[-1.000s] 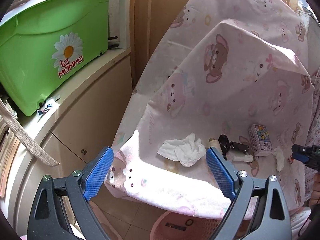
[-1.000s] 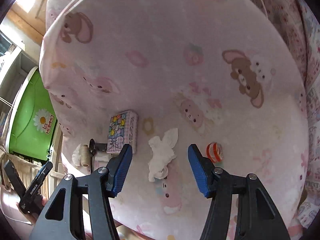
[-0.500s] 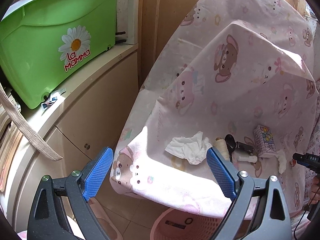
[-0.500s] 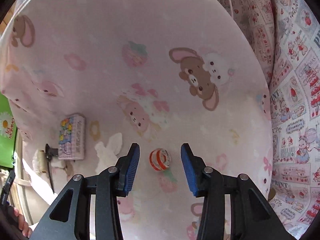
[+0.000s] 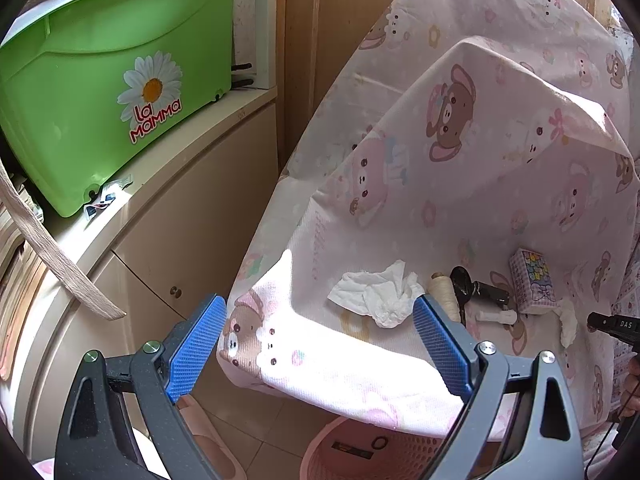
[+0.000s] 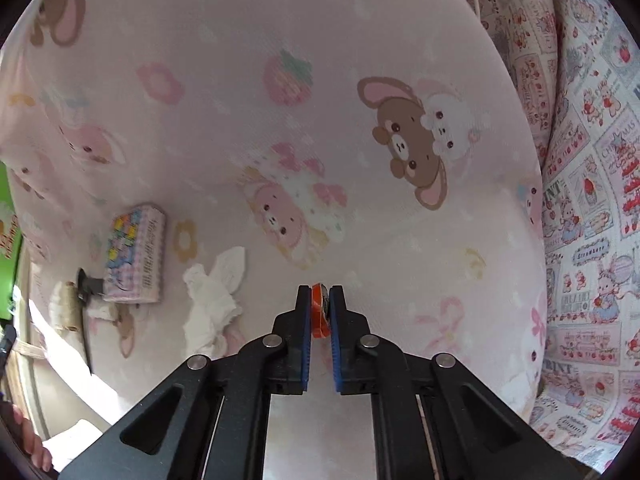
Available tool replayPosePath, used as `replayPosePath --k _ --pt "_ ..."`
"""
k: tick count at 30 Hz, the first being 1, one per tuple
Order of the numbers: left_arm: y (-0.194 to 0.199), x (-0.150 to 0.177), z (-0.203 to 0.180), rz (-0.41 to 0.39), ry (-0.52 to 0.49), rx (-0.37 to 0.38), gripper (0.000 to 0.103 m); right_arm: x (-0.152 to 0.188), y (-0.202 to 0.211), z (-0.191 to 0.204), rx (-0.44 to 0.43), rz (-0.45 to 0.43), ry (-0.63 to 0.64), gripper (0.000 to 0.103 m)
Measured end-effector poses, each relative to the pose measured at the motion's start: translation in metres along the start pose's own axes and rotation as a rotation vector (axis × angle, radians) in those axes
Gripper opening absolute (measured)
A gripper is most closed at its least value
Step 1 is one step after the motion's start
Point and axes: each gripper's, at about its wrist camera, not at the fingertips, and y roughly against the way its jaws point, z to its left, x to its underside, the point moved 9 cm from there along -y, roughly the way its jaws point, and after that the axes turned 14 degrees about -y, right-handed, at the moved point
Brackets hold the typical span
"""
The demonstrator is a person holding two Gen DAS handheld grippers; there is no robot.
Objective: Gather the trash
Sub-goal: 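Grasp the red tape roll with the right gripper while the left grasps the white tissue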
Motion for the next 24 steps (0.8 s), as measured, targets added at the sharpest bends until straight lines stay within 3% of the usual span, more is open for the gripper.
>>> replayPosePath --k 8,24 --pt "-0.001 -0.004 0.000 0.002 0.011 0.016 0.095 0.008 0.031 0.018 -0.094 -0.111 0.068 0.009" --pt "-0.007 -0.014 -0.016 0.017 0.001 0.040 0.099 -0.001 0.033 0.037 -0.100 -0.107 0.090 0.009"
